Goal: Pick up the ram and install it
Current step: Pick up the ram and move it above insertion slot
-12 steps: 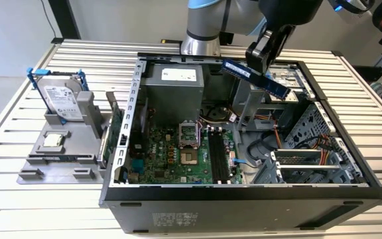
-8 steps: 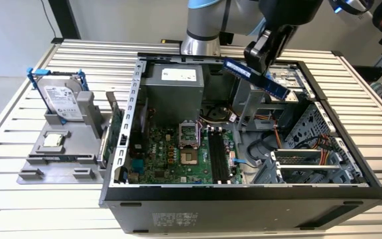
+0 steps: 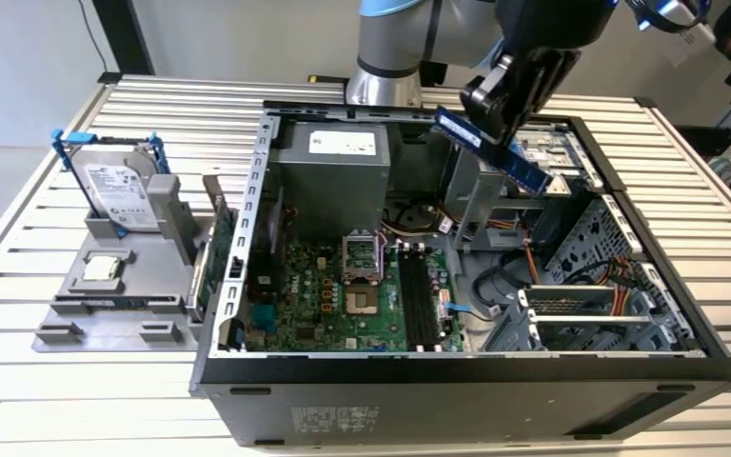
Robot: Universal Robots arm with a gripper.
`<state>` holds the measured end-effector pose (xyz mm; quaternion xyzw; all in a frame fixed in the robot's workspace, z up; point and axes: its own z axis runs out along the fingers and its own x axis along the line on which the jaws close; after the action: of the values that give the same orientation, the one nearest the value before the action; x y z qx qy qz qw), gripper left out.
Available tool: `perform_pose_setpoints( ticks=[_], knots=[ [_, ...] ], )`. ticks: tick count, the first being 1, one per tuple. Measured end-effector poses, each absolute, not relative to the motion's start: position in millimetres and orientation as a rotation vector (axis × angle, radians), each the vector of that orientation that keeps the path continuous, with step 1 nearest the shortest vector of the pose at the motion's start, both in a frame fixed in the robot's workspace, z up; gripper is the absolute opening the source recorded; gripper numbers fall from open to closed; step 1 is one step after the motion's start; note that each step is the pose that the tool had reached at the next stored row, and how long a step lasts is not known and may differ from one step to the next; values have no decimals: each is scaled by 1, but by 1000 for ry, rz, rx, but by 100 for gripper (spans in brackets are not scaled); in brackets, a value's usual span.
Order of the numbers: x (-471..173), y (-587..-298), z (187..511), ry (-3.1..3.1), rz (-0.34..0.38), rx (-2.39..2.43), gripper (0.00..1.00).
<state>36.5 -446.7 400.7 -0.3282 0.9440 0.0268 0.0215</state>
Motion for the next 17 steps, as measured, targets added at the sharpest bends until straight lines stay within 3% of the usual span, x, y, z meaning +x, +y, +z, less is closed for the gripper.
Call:
perform_pose_setpoints(
  ticks=[17],
  knots=[
    [36, -447, 400, 3036, 72, -579, 0]
  ],
)
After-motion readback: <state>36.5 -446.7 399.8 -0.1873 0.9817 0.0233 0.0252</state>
